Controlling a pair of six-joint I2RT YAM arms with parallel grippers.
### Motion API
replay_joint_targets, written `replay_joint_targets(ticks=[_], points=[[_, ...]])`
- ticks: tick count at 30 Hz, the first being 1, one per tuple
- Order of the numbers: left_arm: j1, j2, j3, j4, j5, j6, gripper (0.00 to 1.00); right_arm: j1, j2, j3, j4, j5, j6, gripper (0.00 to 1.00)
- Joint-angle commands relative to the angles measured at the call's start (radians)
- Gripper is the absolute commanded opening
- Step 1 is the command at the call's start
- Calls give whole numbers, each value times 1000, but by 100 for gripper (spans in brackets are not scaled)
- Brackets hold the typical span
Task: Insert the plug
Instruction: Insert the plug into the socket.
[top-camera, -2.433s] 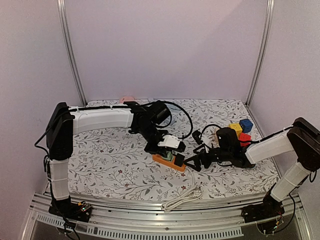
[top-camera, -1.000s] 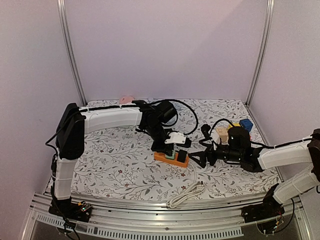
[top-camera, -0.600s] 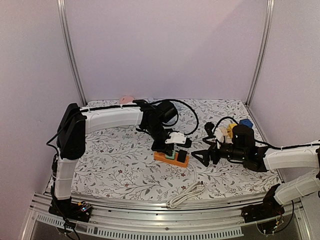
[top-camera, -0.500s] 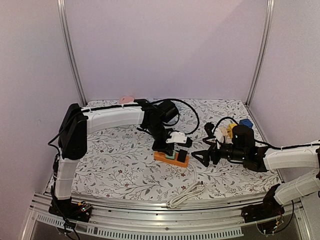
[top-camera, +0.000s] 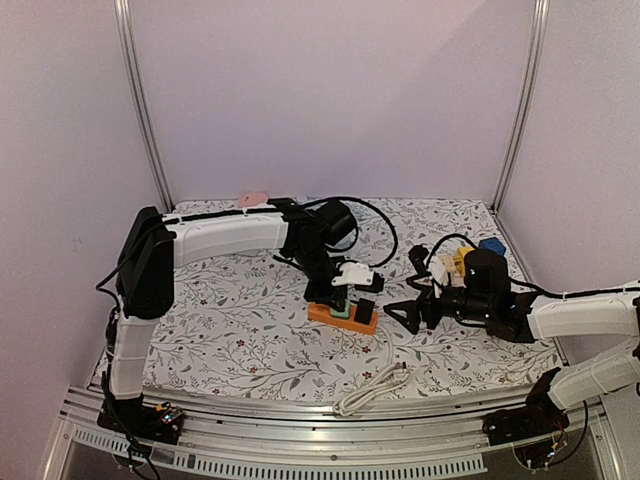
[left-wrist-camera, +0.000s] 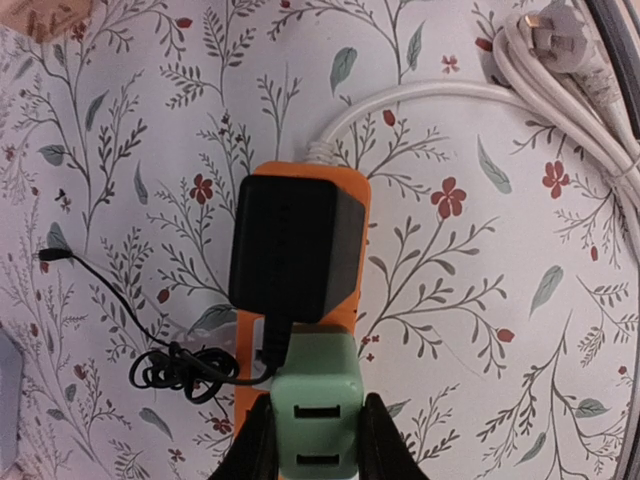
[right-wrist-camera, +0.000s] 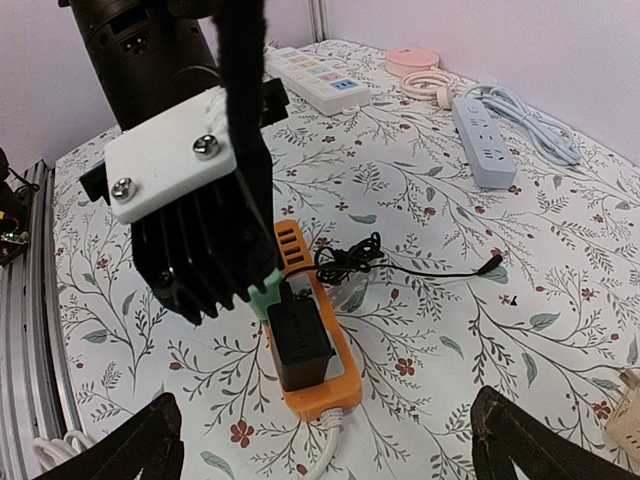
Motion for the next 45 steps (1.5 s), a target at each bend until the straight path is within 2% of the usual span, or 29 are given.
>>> replay_joint_targets(ticks=[1, 3, 5, 9, 16, 24, 27, 31, 36, 39, 43, 45], points=[[-15, 180, -53, -102, -129, -8, 7, -5, -10, 24, -17, 4, -6, 99], [-15, 162, -16, -111, -115, -9, 22, -4, -11, 28, -16, 5, -6, 99], [-18, 147, 6, -121, -108, -9, 31, -4, -9, 30, -18, 5, -6, 99], [-21, 131, 67, -164, -100, -19, 42, -4, -6, 33, -21, 2, -6, 99], [-22, 133, 194, -224, -95, -21, 51, -5, 8, 42, -21, -3, -1, 99], [-1, 76, 203, -268, -82, 7, 73, -4, 9, 62, -31, -7, 4, 99], [31, 36, 195, -279, -71, 6, 75, -7, 17, 99, -74, -6, -1, 99], [98, -50, 150, -282, -26, -29, 75, -6, 59, 209, -218, 36, -12, 99], [213, -170, 21, -240, 42, -65, 75, -2, 144, 379, -410, -23, -135, 98], [296, -223, -31, -235, 70, -83, 75, 24, 212, 553, -570, 5, -215, 88], [390, -304, -114, -213, 54, -119, 75, 59, 416, 808, -829, 46, -253, 67], [424, -346, -155, -207, 53, -164, 75, 85, 502, 916, -953, 93, -265, 64]])
